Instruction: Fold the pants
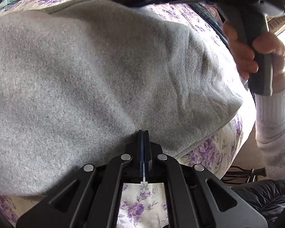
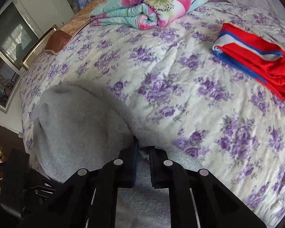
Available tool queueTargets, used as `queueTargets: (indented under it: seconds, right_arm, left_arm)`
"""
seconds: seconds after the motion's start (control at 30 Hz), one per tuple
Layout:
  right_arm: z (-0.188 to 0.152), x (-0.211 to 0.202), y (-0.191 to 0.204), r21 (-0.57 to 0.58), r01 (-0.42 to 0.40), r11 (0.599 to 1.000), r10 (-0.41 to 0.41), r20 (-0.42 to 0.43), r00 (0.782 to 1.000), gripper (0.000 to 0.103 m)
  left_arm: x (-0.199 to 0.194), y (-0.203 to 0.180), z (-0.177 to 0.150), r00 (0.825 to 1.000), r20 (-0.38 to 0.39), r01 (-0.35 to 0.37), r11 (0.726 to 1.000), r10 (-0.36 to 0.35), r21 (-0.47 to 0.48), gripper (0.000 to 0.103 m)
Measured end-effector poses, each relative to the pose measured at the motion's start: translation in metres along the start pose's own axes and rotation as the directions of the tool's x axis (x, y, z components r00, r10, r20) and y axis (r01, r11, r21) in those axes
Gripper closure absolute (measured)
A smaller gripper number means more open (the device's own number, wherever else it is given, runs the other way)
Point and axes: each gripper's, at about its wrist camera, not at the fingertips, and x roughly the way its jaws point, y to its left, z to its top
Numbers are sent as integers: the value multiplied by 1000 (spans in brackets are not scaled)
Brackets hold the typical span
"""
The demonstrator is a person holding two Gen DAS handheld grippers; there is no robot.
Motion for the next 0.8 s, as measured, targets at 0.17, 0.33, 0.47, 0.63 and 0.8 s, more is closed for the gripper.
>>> queueTargets:
  seconds: [0.17, 0.33, 0.47, 0.63, 0.8]
  right_arm:
    - [20, 47, -10, 1, 24, 1000, -23, -132, 991, 93]
    - [29, 67, -39, 119, -109, 987, 135, -234, 963, 93]
    - [25, 33, -32, 76, -93, 993, 105, -178, 978, 90]
    - [15, -2, -25, 25, -39, 999, 41, -107, 993, 74]
    - [0, 11, -26, -13, -6, 1000, 4, -159, 987, 74]
  left_arm:
    - [2, -6, 0, 1000, 12, -13, 1000, 14, -1, 102]
    - [2, 0, -3, 1000, 9, 15, 1000, -14, -21, 102]
    - [1, 8, -1, 1000, 13, 15, 1000, -14, -16, 102]
    - [-4, 16, 8, 1000, 12, 18, 1000, -18, -15, 102]
    - [0, 6, 8, 1000, 16, 1, 1000, -1, -5, 102]
